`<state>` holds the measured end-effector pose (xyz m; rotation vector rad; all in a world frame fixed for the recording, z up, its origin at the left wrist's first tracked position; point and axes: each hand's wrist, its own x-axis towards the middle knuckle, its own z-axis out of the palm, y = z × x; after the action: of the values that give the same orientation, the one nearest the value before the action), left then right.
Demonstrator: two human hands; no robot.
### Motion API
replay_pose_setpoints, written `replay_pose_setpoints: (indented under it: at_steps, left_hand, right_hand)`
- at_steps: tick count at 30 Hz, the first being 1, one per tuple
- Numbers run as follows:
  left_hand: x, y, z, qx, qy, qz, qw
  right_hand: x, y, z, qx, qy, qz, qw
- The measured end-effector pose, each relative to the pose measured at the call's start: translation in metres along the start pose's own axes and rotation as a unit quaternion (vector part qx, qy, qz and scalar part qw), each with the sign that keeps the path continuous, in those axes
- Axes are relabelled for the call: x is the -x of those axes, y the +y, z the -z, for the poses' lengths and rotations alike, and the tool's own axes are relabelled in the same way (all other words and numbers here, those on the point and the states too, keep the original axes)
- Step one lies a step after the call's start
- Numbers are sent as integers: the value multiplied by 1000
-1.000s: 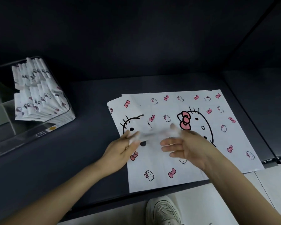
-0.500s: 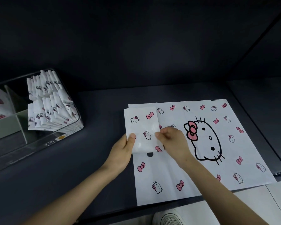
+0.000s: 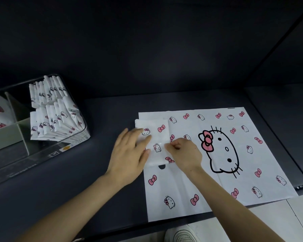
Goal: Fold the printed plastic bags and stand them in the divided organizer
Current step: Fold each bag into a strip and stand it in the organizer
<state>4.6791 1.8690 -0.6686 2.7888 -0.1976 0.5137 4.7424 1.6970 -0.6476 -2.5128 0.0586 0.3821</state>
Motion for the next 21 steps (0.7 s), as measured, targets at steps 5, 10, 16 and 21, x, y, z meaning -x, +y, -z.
replay_pose_setpoints:
  at_steps: [5,10,16,21]
  left_hand:
    - [-11,-2,-18,-33,-147,-16,988]
    - [-9,0,-26,-60,-158,32,985]
    - [-10,0,-28,-61,-165,49,983]
    - [-10,-1,-28,-68,-170,49,982]
  right_hand:
    - [-4,-4,-2,16,13,-11,1000]
    - [-7,-3,-6,36,40,-4,999]
    - [21,6,-26,64,136,141,978]
    - [26,32,-34,109,273,189,937]
